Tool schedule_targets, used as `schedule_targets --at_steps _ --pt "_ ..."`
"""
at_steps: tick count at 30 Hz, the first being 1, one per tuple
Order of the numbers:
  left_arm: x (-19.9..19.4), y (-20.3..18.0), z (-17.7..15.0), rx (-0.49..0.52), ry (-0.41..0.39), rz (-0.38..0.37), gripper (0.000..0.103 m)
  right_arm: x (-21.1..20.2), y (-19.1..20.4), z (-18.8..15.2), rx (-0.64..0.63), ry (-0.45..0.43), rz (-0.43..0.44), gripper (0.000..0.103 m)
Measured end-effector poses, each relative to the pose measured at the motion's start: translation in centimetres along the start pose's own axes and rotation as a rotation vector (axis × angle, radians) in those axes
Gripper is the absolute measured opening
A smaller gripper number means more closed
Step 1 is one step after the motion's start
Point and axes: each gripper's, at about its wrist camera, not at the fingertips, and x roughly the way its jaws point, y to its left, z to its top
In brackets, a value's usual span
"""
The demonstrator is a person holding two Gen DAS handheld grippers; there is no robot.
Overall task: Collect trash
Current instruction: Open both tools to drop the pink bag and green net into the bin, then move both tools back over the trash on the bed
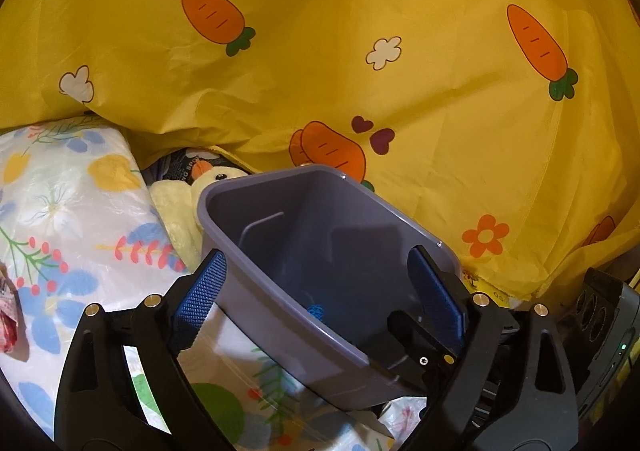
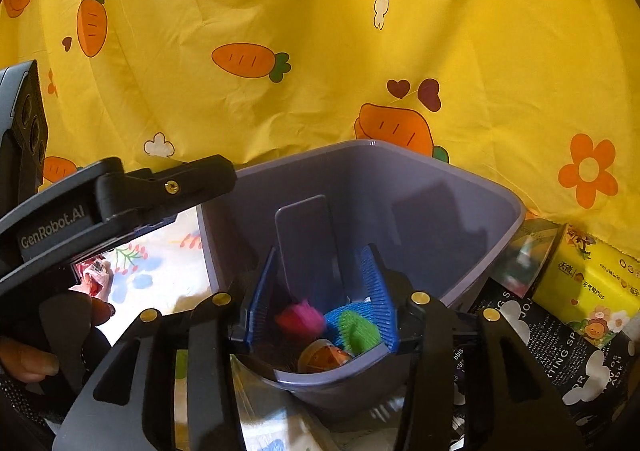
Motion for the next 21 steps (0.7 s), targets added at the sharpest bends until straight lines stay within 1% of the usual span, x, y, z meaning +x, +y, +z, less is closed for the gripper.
schedule_targets --at_steps 3,5,11,14,17,21 --pt "-0.9 0.7 -0.2 -0.02 -0.01 0.016 0.093 -0.1 0.2 -0.2 -0.003 0.0 0.002 0.054" --pt "-1.5 1.1 -0.4 -0.022 -0.012 0.036 0.093 -0.2 0.3 -0.2 -0.005 -0.004 0.002 0.06" --pt "-4.0 2.5 -1.2 -0.038 -0.039 0.08 0.093 -1.2 0.7 -0.3 -0.009 -0.041 -0.027 0.072" --pt "-5.7 3.2 -1.8 -0.038 -0.063 0.124 0.093 -1.7 0.9 -0.4 -0.011 -0.058 -0.044 0.075" --pt "-7.4 4.1 -2.5 -0.033 -0.085 0.187 0.093 -2.4 1.1 -0.4 -0.005 -0.075 -0.054 0.077" --pt "-10.2 6.1 -3.4 -0.065 -0.113 0.26 0.093 -3.4 1.9 -0.4 -0.007 -0.1 -0.052 0.077"
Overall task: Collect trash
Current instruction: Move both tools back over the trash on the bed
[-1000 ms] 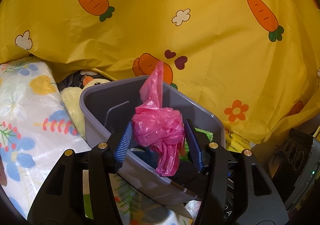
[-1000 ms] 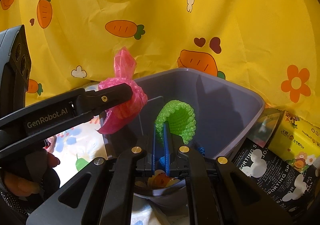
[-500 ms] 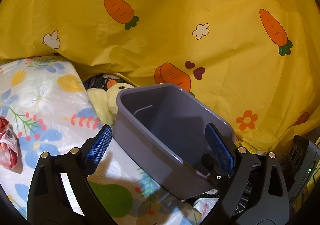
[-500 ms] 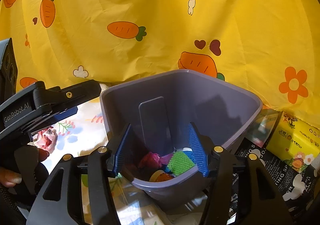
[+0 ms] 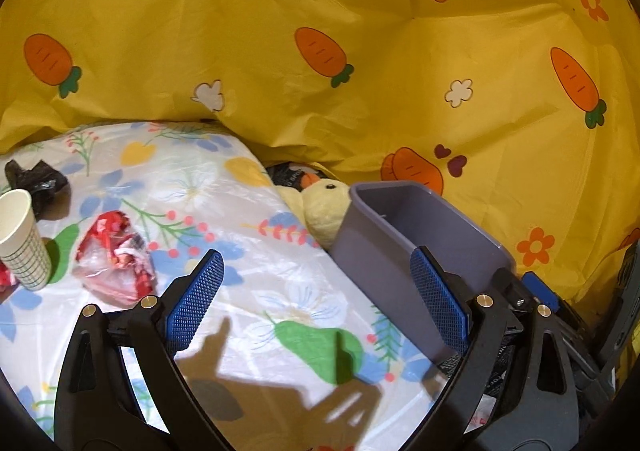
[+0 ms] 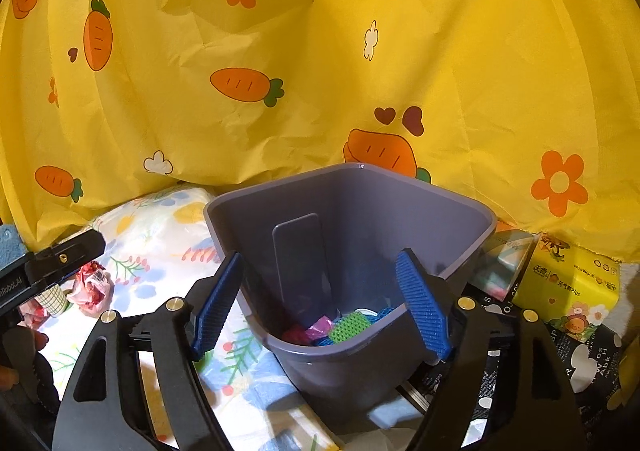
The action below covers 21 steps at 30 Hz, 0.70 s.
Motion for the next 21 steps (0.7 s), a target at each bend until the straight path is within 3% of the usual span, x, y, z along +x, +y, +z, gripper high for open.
schedule_targets --at_steps 4,10,16,21 --pt "-3.0 3.3 -0.7 -0.035 -0.037 0.098 0.093 -1.3 1.5 -0.1 -0.007 -0.027 0.024 0.077" --pt "-7.5 9.3 -2.5 -0.134 -0.06 0.279 0.093 -2.6 5.4 -0.8 -0.033 -0.03 0.127 0.078" --pt "-12.2 15.0 -4.7 -0.203 -0.091 0.487 0.093 -2.5 11.7 -2.1 -0.124 0.012 0.26 0.078" --pt "-15.4 19.6 -6.0 -0.282 -0.103 0.587 0.093 -1.8 17.8 -3.5 -0.206 0.074 0.373 0.078"
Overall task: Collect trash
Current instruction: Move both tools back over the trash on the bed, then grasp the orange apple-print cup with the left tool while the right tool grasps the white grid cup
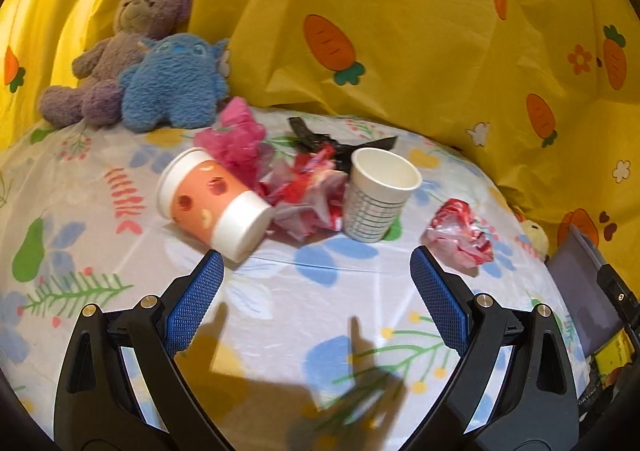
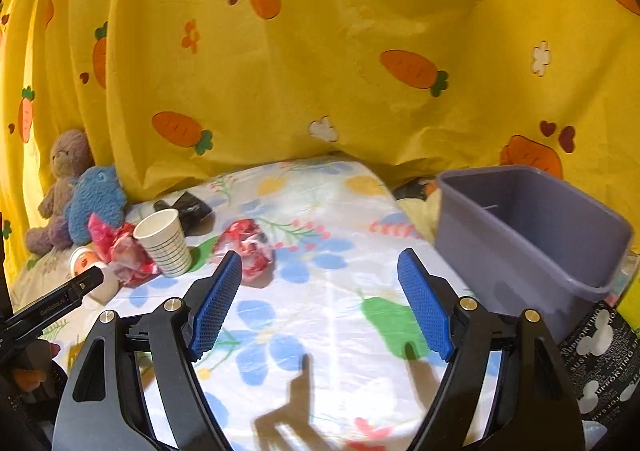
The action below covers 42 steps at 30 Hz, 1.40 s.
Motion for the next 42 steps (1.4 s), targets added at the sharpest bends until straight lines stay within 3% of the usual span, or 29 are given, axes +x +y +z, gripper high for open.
schedule_targets --at_steps 8,18,30,35,42 --pt "-0.3 6.0 1.0 -0.101 -0.027 0.117 0.093 5.7 8.5 1.3 -0.115 0.078 0.142 0.078" --pt "0.6 8.9 2.0 -0.168 -0.021 0.15 0.093 12.6 15.0 2.0 -0.196 0.134 0.165 0.078" --pt "1.8 8.8 2.2 -0.18 0.003 0.104 0.093 16.4 16.2 1.4 -0.184 0.185 0.162 0.075" --pt "2.4 8.5 2.3 -0.184 0.018 0.075 0.093 17.3 16.2 1.2 -0.188 0.197 0.164 0.061" --pt "3.7 8.7 2.9 -0.239 0.044 0.03 0.093 16.1 15.0 1.6 -0.164 0.17 0.182 0.056"
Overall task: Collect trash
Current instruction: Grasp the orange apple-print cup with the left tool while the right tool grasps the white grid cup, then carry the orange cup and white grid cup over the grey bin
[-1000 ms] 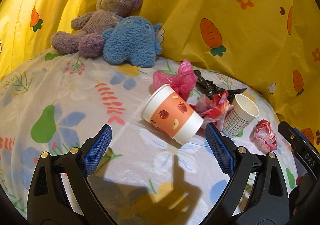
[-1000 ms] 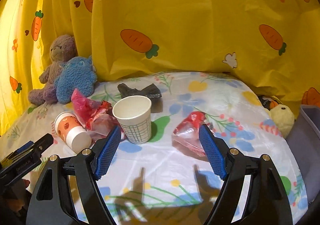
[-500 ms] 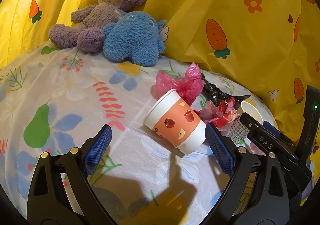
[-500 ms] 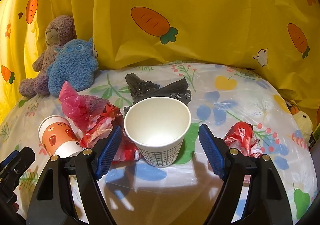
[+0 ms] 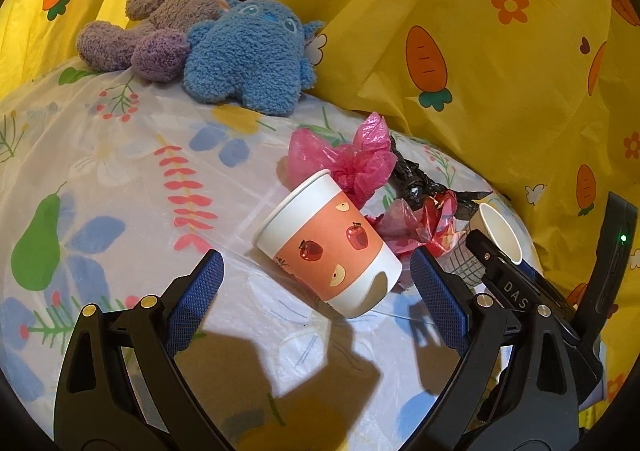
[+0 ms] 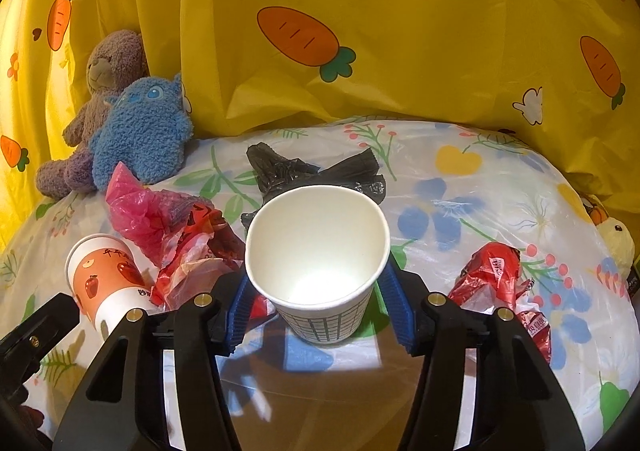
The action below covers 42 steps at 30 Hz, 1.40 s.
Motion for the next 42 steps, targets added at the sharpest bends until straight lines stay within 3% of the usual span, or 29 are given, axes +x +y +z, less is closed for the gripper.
schedule_targets --at_steps 8,11,18,20,29,42 --pt "2.6 -0.1 1.8 -0.084 0.057 0.009 0.092 -3.7 -1.7 -0.3 0.021 -0.053 0.017 0.056" --pt "3.8 0.0 1.9 -0.112 0.1 -0.005 0.087 -4.7 -2.0 -0.6 0.02 -0.065 0.025 0.056" --pt "5.8 1.1 1.7 -0.224 0.174 -0.133 0.075 -6.0 -2.5 -1.1 0.021 -0.078 0.036 0.056" --pt "6.0 0.9 1.7 -0.228 0.177 -0.136 0.074 -6.2 -2.6 -1.2 0.022 -0.081 0.038 0.056" --pt "5.2 0.5 1.5 -0.191 0.141 -0.172 0.068 -7.4 -3.0 -1.8 0.031 -0.093 0.051 0.057" --pt "-3.2 0.0 -0.8 -0.082 -0.026 -0.238 0.068 -11.2 -3.3 -3.7 0.028 -0.108 0.07 0.057"
